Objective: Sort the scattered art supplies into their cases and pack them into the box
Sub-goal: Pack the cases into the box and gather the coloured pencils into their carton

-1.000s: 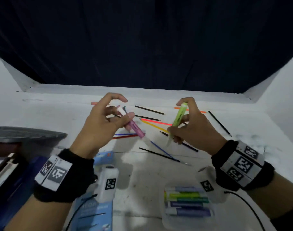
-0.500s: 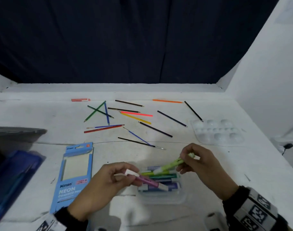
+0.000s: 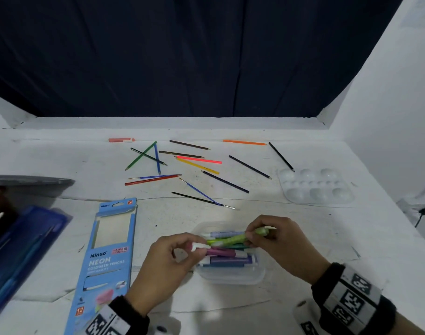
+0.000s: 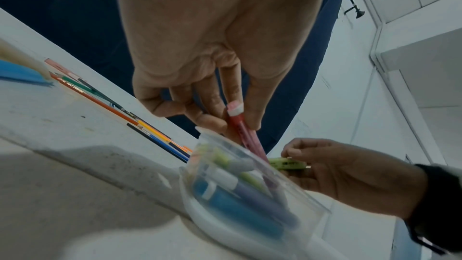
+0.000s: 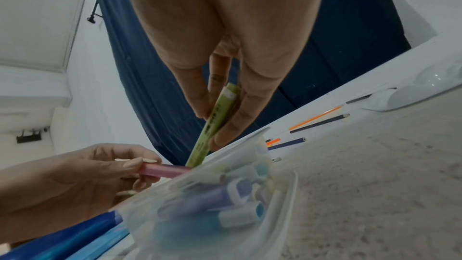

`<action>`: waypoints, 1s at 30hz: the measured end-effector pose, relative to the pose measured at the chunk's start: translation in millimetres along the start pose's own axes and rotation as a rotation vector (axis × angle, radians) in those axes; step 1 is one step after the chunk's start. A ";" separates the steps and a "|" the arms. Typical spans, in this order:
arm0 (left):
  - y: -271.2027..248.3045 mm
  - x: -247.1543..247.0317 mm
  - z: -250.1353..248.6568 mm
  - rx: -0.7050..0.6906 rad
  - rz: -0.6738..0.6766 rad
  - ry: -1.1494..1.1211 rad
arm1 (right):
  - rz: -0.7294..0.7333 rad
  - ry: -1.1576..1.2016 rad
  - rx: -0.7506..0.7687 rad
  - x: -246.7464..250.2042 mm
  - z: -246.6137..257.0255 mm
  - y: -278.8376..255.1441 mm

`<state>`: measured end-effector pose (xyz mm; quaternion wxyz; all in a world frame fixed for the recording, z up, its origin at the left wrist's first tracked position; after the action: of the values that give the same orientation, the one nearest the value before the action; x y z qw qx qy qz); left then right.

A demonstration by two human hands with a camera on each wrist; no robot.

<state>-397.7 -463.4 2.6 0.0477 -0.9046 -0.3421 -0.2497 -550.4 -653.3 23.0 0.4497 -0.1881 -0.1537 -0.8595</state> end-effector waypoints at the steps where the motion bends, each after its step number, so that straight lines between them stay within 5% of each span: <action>1: -0.8 -1.5 0.5 -0.001 -0.004 0.021 | 0.009 -0.041 0.022 -1.0 1.6 0.0; 12: 10.5 -8.4 -5.2 -0.224 0.038 0.437 | 0.124 -0.432 0.323 -18.1 6.7 2.5; 19: 15.9 -15.9 -9.3 -0.232 0.048 0.581 | 0.177 -0.563 0.342 -27.5 0.2 13.1; 30: 21.6 -17.6 -7.5 -0.226 0.090 0.505 | 0.275 -0.538 0.281 -30.3 7.2 18.3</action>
<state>-398.3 -492.3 2.4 0.0413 -0.8275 -0.2489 -0.5016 -517.9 -638.6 17.2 0.5264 -0.3634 -0.3569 -0.6807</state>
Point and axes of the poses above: each hand's wrist, its own y-axis towards the middle knuckle, its own x-axis out of the back of the hand, z = x × y, the point moved 6 cm from there along y, towards the middle knuckle, and after that the axes turned 3 degrees about -z, right-handed, at the moved point
